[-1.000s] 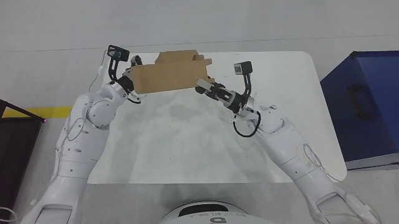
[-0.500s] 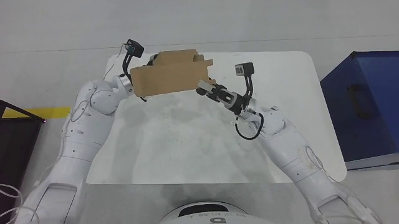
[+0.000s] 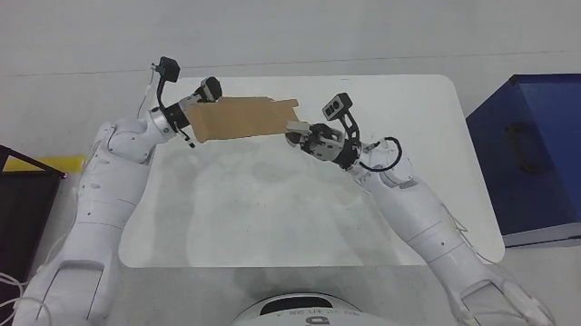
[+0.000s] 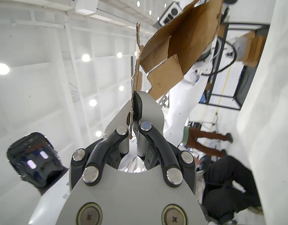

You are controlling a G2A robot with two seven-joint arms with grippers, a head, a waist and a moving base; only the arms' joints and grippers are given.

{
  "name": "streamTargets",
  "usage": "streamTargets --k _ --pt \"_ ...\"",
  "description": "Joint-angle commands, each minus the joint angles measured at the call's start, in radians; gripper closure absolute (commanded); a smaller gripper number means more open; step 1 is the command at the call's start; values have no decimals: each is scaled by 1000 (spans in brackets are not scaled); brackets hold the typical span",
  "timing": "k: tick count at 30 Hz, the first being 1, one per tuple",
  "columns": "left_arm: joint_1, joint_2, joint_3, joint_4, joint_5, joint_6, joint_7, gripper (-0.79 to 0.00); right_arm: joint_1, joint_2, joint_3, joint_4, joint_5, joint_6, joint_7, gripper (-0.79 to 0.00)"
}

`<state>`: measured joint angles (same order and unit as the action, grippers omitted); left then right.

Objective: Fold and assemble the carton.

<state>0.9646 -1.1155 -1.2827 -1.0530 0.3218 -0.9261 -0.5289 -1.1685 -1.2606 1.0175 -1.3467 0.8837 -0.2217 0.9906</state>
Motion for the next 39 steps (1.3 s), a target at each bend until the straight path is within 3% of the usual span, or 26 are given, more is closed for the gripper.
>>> streamTargets --k 1,6,10,16,28,39 --pt "-4 1 3 -4 -6 30 -8 -785 3 0 2 6 -7 3 10 0" --pt "-4 -10 27 -28 -2 154 59 -785 6 -7 -15 5 -13 12 12 0" --pt "-7 -20 65 -62 30 203 89 -785 6 -10 -16 8 -6 13 24 0" --pt "-3 -29 110 -95 57 195 94 -785 9 -16 -17 16 -3 6 4 0" --pt "17 -26 124 -116 36 139 57 -785 14 -28 -18 29 -61 -36 -106 0" --pt "25 -27 145 -122 54 137 61 -785 22 -39 -27 43 -75 -39 -131 0"
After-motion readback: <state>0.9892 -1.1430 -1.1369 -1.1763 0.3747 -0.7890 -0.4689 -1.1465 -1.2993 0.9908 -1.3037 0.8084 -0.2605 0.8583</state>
